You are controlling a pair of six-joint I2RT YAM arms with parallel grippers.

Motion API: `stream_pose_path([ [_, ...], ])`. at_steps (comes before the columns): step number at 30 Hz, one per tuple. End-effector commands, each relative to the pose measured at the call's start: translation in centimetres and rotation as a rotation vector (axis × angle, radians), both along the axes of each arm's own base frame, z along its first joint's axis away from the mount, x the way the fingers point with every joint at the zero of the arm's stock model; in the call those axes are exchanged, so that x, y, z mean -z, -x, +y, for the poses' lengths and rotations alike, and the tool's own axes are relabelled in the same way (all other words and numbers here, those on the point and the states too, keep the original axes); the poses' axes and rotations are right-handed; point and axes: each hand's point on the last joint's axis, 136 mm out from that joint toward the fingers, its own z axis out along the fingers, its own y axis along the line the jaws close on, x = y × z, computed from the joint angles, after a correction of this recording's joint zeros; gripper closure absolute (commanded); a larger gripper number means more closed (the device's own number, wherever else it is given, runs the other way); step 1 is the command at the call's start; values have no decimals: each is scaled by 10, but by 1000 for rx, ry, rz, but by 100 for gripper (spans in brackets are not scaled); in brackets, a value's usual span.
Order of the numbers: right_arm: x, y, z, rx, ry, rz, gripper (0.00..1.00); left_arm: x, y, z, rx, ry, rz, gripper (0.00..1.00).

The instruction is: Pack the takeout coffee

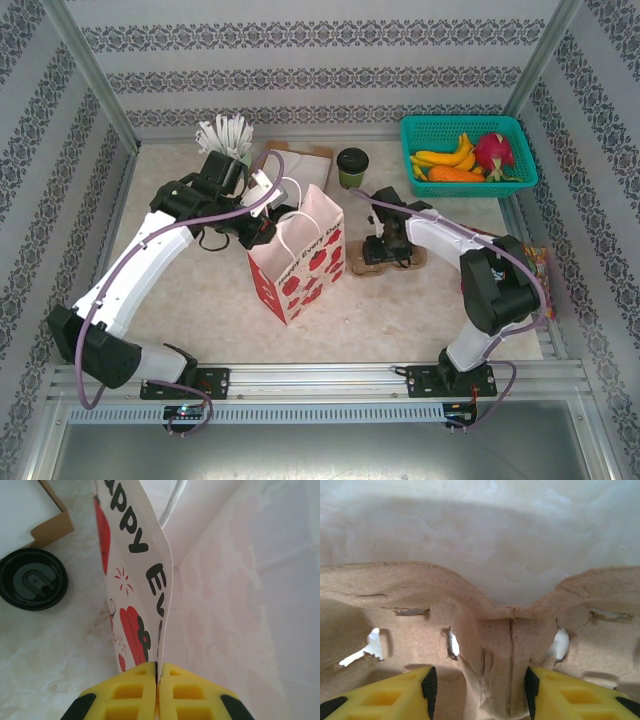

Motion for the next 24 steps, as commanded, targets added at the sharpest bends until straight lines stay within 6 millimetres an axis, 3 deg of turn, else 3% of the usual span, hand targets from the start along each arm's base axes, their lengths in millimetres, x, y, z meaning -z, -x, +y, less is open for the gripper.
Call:
stream_pose_path([
  [1, 0, -5, -6, 19, 67, -9, 53, -4, 11, -3, 92, 23, 23, 100],
  [7, 5, -9, -14, 55, 115, -7, 55, -13, 21, -8, 188, 59, 23, 100],
  [12, 4, -11, -8, 55, 84, -8, 59, -21, 22, -4, 218, 54, -12, 100],
  [18, 7, -9, -4, -45, 79, -3, 63, -24, 23, 2, 250, 60, -23, 100],
  [24, -8, -9, 0, -151, 69, -29, 51, -23, 17, 6, 228, 59, -21, 100],
])
